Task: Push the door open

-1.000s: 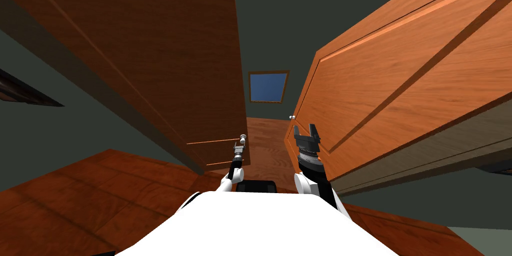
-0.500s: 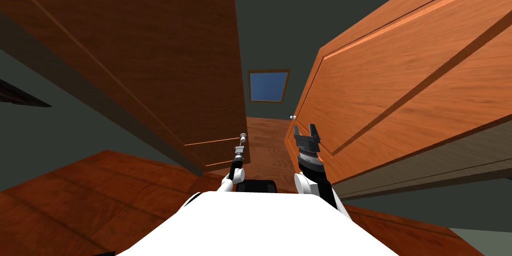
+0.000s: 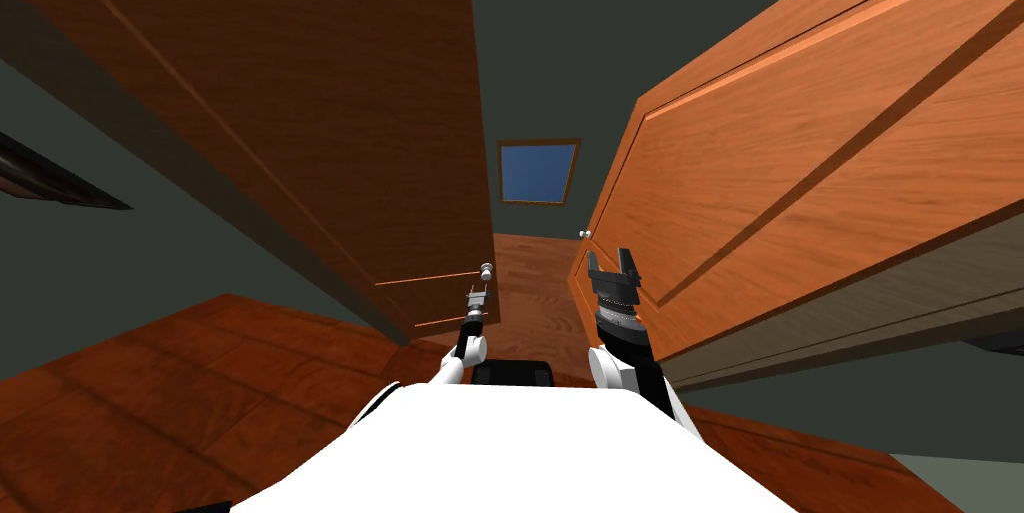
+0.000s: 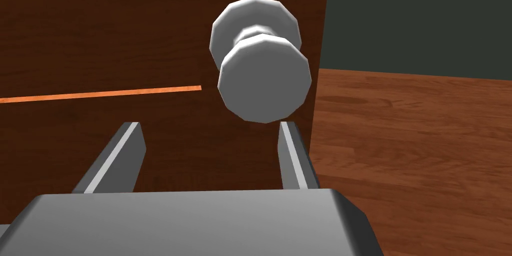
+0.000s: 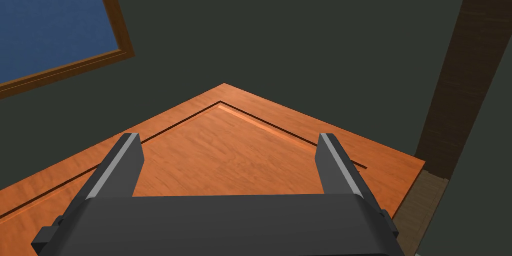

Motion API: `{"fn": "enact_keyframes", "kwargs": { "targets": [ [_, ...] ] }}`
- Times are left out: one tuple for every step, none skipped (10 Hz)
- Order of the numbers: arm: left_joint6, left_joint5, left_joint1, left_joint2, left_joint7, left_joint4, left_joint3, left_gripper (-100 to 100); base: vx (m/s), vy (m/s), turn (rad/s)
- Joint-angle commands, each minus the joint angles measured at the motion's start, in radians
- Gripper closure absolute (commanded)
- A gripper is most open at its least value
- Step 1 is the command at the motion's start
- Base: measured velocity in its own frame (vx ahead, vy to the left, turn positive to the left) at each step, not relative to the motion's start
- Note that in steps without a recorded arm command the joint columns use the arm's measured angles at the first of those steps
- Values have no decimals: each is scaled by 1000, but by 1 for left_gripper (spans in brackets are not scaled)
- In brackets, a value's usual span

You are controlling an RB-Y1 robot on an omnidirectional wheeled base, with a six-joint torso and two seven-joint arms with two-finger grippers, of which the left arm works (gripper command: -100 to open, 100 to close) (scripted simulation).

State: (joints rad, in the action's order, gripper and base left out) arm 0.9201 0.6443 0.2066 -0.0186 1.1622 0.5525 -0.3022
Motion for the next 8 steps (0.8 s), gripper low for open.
{"fn": "enact_keyframes", "kwargs": {
  "targets": [
    [-10, 4, -16, -4, -8, 28, 2, -100, -128, -70, 36],
    [-11, 9, -17, 15, -10, 31, 6, -100, -187, -100, 73],
    [-11, 12, -17, 35, -11, 33, 8, -100, -207, -65, 57],
    [-11, 13, -17, 52, -11, 34, 9, -100, -158, -29, 28],
    [0, 12, -4, 45, -4, 7, 8, -100, -64, -15, 1],
    [4, 13, -3, 20, -1, 4, 9, -100, 50, 0, -24],
    [5, 14, -2, 7, 1, 3, 9, -100, 120, -4, -27],
    [6, 14, -2, 1, 1, 2, 10, -100, 161, 18, -9]
  ]
}}
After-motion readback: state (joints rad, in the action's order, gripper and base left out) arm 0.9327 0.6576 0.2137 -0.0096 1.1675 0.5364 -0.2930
